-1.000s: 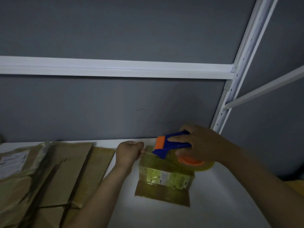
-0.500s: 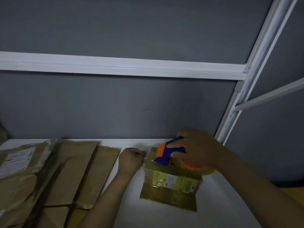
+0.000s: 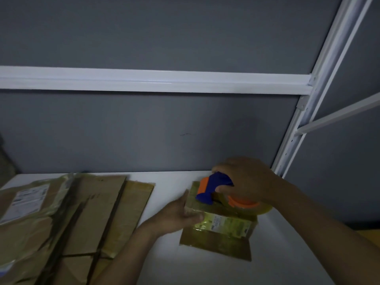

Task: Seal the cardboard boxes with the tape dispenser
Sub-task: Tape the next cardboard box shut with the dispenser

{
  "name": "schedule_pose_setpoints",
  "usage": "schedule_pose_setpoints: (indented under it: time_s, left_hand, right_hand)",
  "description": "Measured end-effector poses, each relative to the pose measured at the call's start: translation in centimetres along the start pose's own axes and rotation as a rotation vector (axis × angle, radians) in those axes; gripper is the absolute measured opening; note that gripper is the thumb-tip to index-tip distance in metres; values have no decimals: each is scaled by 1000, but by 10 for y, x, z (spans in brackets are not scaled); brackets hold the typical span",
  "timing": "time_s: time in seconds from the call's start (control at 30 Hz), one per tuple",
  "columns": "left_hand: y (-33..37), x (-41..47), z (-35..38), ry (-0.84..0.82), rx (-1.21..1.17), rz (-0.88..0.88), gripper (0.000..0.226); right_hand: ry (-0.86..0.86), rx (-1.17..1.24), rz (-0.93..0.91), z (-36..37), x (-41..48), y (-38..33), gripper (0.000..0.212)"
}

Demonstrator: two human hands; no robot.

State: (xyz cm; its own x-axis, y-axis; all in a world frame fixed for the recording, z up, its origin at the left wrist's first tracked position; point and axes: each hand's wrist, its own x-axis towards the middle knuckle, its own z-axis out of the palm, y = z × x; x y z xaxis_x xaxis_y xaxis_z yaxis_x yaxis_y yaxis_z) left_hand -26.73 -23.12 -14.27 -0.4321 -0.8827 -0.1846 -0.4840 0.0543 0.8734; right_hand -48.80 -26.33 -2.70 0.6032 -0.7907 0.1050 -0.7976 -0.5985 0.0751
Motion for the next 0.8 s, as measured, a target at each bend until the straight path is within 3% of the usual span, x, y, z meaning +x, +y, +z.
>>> schedule_pose_setpoints:
  time_s: [0.07, 0.17, 0.2, 0.4, 0.53, 0.8]
  left_hand:
    - [2, 2, -9, -25, 114, 39, 68]
    - [7, 16, -15, 96, 231, 103, 126]
    - [9, 21, -14, 79, 277, 121, 135]
    - [9, 34, -13, 59, 398, 150, 106]
    - [6, 34, -16, 40, 456, 120, 134]
    - [3, 19, -40, 25, 621, 63, 137]
  right_hand:
    - [-20, -15, -14, -1, -1, 1, 42]
    - [-27, -24, -26, -2, -4, 1, 43]
    - [-31, -15, -29, -3, -5, 1, 42]
    - [-98, 58, -3, -21, -13, 11, 46]
    - [-80, 97, 12, -34, -33, 19, 45]
    - [-95, 87, 91, -21, -60, 30, 44]
